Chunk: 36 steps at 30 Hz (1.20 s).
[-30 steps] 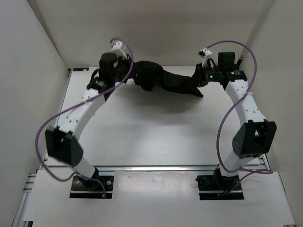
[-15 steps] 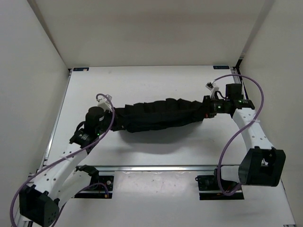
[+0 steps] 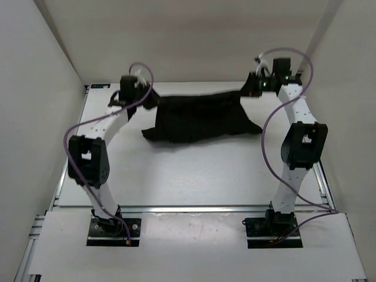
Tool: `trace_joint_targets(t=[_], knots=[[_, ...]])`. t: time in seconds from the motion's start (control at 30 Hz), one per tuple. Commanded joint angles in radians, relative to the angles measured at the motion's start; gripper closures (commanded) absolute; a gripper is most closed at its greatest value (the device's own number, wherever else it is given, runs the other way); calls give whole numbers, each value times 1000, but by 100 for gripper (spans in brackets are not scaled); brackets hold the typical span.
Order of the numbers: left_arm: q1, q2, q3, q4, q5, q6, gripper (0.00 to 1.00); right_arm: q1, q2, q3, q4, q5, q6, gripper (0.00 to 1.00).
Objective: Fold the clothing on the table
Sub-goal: Flatten the skirt out
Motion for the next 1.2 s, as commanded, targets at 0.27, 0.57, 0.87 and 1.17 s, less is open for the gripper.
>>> trace_joint_targets(t=[0.27,0.57,0.87,1.17], knots=[[-50,-100,301,46,-116,133,100,-28,-137,117,-21,-53,-40,100],[-78,-585,-675,160,-112,7,94,-47,-473,-667,39,25,-178,100],[29,-981,-999,2,-80,-31,56,-21,-674,-961,2,120,-235,100],[-15,-1071,-928,-121,-54,5,23,-71,-751,-979,-39,284,-195,10]])
